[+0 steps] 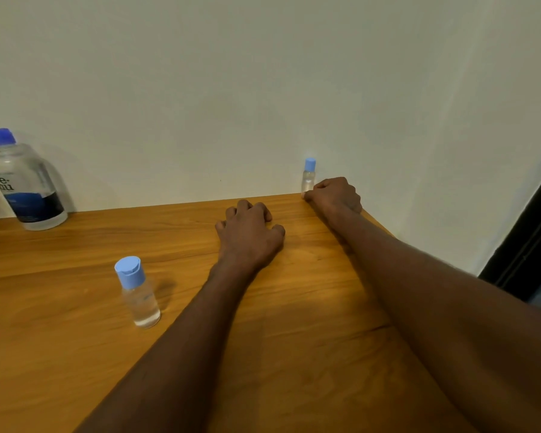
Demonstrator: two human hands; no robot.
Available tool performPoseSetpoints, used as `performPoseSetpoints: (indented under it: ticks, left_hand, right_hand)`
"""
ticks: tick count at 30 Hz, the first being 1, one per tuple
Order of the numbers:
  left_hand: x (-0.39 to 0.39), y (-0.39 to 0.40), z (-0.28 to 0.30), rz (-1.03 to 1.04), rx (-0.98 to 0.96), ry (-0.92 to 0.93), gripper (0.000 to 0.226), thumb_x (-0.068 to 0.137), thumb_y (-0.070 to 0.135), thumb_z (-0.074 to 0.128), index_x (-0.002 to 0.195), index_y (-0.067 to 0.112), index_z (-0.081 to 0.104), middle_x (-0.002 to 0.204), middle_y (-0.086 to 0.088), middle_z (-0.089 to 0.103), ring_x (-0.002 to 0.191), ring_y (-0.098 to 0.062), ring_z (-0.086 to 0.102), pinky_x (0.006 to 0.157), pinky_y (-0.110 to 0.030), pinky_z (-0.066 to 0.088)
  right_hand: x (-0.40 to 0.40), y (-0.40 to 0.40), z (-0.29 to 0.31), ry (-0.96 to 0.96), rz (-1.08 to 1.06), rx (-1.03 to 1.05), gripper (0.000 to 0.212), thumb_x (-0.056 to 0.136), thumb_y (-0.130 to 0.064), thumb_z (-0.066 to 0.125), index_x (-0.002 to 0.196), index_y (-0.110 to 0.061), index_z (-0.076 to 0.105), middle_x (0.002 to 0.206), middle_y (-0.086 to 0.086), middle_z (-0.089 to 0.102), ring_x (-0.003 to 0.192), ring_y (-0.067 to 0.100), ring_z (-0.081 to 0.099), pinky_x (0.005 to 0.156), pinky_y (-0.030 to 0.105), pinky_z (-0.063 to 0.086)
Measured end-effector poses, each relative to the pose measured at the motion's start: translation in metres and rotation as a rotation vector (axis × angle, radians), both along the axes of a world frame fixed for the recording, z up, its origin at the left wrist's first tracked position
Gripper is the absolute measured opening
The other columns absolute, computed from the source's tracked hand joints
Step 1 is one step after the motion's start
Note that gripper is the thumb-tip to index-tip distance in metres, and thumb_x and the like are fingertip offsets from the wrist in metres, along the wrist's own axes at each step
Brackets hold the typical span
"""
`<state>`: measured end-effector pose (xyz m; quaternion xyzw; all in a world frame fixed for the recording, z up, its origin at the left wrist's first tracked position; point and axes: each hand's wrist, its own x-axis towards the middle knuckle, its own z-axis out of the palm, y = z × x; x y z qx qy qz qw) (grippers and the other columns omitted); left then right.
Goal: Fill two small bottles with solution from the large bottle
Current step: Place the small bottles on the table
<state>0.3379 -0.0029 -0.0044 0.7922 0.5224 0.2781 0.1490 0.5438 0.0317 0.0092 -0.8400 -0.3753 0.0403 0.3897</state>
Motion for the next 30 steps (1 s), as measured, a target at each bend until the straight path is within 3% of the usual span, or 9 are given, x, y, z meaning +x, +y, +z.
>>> performPoseSetpoints:
  ticks: [4, 9, 12, 15, 17, 20, 23, 27, 30]
  left_hand:
    - [0.000, 0.000, 0.000, 0.001, 0.004, -0.006, 0.033, 0.091, 0.044, 0.062, 0.120, 0.027, 0.062, 0.135, -0.001, 0.051, 0.132, -0.025, 0.043, 0.108, -0.050, 0.032]
    - [0.000, 0.001, 0.000, 0.007, -0.004, -0.006, 0.032, 0.091, 0.042, 0.064, 0.118, 0.026, 0.063, 0.135, -0.003, 0.049, 0.132, -0.026, 0.043, 0.109, -0.049, 0.032]
    - [-0.001, -0.001, 0.001, 0.007, 0.001, -0.058, 0.027, 0.088, 0.037, 0.066, 0.110, 0.022, 0.063, 0.124, -0.003, 0.046, 0.122, -0.025, 0.046, 0.105, -0.045, 0.034]
    - [-0.003, -0.003, 0.001, -0.018, 0.002, -0.144, 0.016, 0.086, 0.032, 0.067, 0.098, 0.020, 0.064, 0.115, -0.001, 0.047, 0.107, -0.023, 0.051, 0.098, -0.042, 0.046]
    - [-0.004, -0.007, 0.004, -0.022, 0.034, -0.212, 0.010, 0.089, 0.027, 0.066, 0.095, 0.019, 0.064, 0.112, -0.001, 0.049, 0.096, -0.019, 0.054, 0.083, -0.036, 0.050]
    - [-0.006, -0.021, 0.010, -0.064, 0.156, -0.273, 0.006, 0.096, 0.021, 0.062, 0.098, 0.017, 0.066, 0.107, 0.001, 0.052, 0.088, -0.015, 0.056, 0.072, -0.026, 0.041]
    - [-0.009, -0.050, 0.018, -0.169, 0.228, -0.312, 0.008, 0.098, 0.017, 0.062, 0.103, 0.018, 0.068, 0.105, 0.005, 0.056, 0.090, -0.011, 0.057, 0.076, -0.028, 0.048]
    - [-0.026, -0.101, 0.017, -0.251, 0.221, -0.362, 0.016, 0.097, 0.016, 0.063, 0.108, 0.024, 0.071, 0.108, 0.012, 0.057, 0.095, -0.002, 0.057, 0.081, -0.026, 0.054]
    - [-0.064, -0.144, 0.015, -0.284, 0.177, -0.376, 0.014, 0.099, 0.022, 0.062, 0.107, 0.026, 0.072, 0.105, 0.014, 0.062, 0.098, 0.000, 0.059, 0.078, -0.023, 0.053]
  right_hand:
    - [0.001, 0.002, -0.002, -0.007, -0.010, -0.024, 0.046, 0.078, -0.052, 0.084, 0.111, -0.023, 0.072, 0.106, 0.000, 0.073, 0.087, 0.017, 0.061, 0.068, 0.030, 0.043]
    - [0.006, -0.005, 0.002, 0.091, 0.079, -0.041, 0.079, 0.074, -0.052, 0.080, 0.132, -0.012, 0.044, 0.108, 0.002, 0.058, 0.096, 0.023, 0.062, 0.074, 0.036, 0.049]
    - [0.007, -0.015, 0.002, 0.091, 0.195, -0.025, 0.053, 0.077, -0.044, 0.071, 0.115, -0.009, 0.059, 0.093, 0.003, 0.062, 0.080, 0.020, 0.059, 0.066, 0.036, 0.046]
    - [0.009, -0.030, 0.001, 0.102, 0.306, -0.046, 0.025, 0.082, -0.031, 0.067, 0.100, -0.013, 0.068, 0.094, 0.005, 0.069, 0.086, 0.021, 0.064, 0.076, 0.038, 0.051]
    - [0.007, -0.042, 0.003, 0.122, 0.385, -0.085, 0.019, 0.085, -0.028, 0.067, 0.098, -0.016, 0.071, 0.098, 0.005, 0.071, 0.093, 0.021, 0.066, 0.086, 0.041, 0.055]
    - [-0.005, -0.065, 0.011, 0.184, 0.483, -0.108, 0.013, 0.089, -0.023, 0.070, 0.101, -0.018, 0.073, 0.106, 0.003, 0.070, 0.103, 0.022, 0.064, 0.096, 0.042, 0.055]
    - [-0.031, -0.101, 0.016, 0.275, 0.495, -0.067, 0.020, 0.091, -0.018, 0.068, 0.111, -0.019, 0.070, 0.112, 0.000, 0.067, 0.107, 0.018, 0.062, 0.094, 0.035, 0.053]
    - [-0.070, -0.140, 0.011, 0.386, 0.454, 0.155, 0.022, 0.096, -0.009, 0.063, 0.115, -0.017, 0.070, 0.109, 0.000, 0.070, 0.103, 0.017, 0.067, 0.091, 0.034, 0.059]
    - [-0.104, -0.172, 0.009, 0.614, 0.397, 0.358, 0.019, 0.098, -0.002, 0.058, 0.105, -0.011, 0.073, 0.096, 0.010, 0.076, 0.087, 0.022, 0.072, 0.079, 0.037, 0.061]
